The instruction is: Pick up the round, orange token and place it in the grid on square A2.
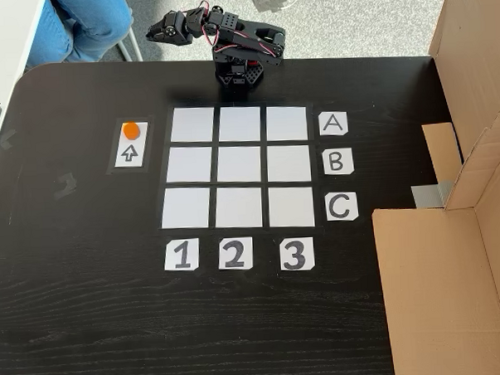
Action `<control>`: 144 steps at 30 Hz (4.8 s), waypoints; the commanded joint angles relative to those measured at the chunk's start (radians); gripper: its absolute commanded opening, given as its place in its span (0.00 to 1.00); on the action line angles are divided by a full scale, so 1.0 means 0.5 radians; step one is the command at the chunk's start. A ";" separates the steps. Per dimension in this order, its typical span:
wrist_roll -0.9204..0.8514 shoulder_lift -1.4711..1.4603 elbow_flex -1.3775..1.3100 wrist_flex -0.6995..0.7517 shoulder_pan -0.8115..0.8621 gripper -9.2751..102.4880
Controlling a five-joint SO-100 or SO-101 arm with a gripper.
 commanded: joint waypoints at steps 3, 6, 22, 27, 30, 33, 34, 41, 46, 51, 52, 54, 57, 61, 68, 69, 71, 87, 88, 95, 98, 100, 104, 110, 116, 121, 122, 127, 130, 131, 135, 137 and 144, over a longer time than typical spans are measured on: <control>-0.114 0.012 0.006 0.034 -0.196 0.08; -0.114 0.012 0.006 0.034 -0.196 0.08; -0.117 -0.163 -0.172 0.040 -0.206 0.08; -0.117 -0.448 -0.558 0.212 -0.359 0.11; -0.098 -0.653 -0.813 0.362 -0.460 0.17; -0.058 -0.908 -1.074 0.509 -0.537 0.22; -0.034 -0.985 -1.150 0.555 -0.561 0.24; 0.166 -1.448 -1.684 0.749 -0.724 0.31; 0.298 -1.825 -2.157 0.963 -0.801 0.32; 0.417 -2.209 -2.599 1.157 -0.865 0.34; 0.439 -2.283 -2.669 1.190 -0.877 0.34; 0.469 -2.427 -2.795 1.255 -0.902 0.34; 0.531 -2.648 -2.967 1.304 -0.917 0.35; 0.623 -2.948 -3.231 1.399 -0.939 0.36; 0.779 -3.409 -3.669 1.586 -0.976 0.43; 0.795 -3.455 -3.703 1.605 -0.985 0.43; 0.819 -3.531 -3.752 1.629 -1.015 0.44; 1.138 -3.881 -3.728 1.690 -1.365 0.49; 1.166 -3.909 -3.725 1.684 -1.378 0.49; 1.295 -4.083 -3.709 1.672 -1.427 0.54; 1.335 -4.151 -3.709 1.663 -1.442 0.55; 1.353 -4.191 -3.709 1.647 -1.454 0.55; 1.390 -4.264 -3.709 1.626 -1.491 0.55; 1.424 -4.378 -3.712 1.608 -1.555 0.55; 1.454 -4.507 -3.761 1.574 -1.568 0.55; 1.460 -4.605 -3.820 1.562 -1.565 0.55; 1.460 -4.620 -3.838 1.565 -1.562 0.55; 1.457 -4.673 -3.909 1.583 -1.552 0.54; 1.454 -4.700 -3.939 1.595 -1.552 0.54; 1.451 -4.715 -3.955 1.608 -1.552 0.54; 1.451 -4.774 -4.007 1.641 -1.555 0.54; 1.451 -4.807 -4.037 1.651 -1.565 0.54; 1.442 -4.890 -4.114 1.684 -1.577 0.51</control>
